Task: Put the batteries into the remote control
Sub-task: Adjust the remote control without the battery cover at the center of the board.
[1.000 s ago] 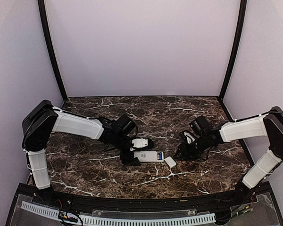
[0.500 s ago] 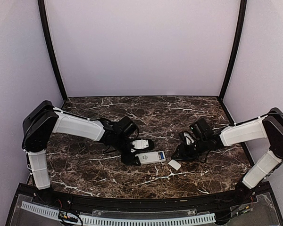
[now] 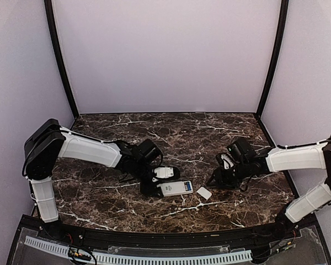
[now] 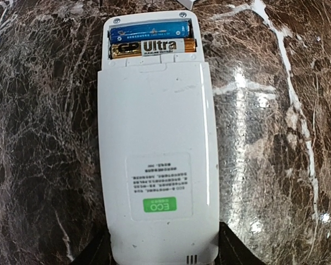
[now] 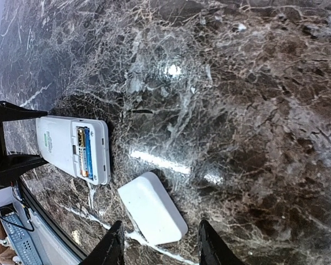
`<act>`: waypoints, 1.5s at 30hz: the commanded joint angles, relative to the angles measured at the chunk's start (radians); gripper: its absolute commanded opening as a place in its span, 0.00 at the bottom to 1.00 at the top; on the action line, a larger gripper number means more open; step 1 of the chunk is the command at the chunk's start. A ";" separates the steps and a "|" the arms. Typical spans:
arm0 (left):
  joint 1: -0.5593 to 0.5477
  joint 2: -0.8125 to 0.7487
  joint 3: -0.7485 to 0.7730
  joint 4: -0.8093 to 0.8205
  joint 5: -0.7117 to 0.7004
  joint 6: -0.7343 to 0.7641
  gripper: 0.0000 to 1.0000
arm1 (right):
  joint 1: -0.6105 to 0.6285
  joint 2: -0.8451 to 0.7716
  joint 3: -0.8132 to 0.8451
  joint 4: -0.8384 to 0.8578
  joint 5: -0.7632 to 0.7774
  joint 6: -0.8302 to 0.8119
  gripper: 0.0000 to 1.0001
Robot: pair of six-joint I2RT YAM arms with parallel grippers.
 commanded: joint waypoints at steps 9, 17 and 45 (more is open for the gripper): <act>-0.129 -0.051 0.010 -0.275 -0.057 -0.017 0.19 | 0.016 -0.046 -0.044 0.007 0.048 0.031 0.43; -0.150 -0.006 0.094 -0.324 -0.028 -0.124 0.16 | 0.032 -0.044 -0.090 0.108 0.066 0.092 0.42; -0.250 0.102 0.254 -0.413 -0.371 -0.386 0.31 | 0.108 0.005 -0.157 0.234 0.029 0.163 0.39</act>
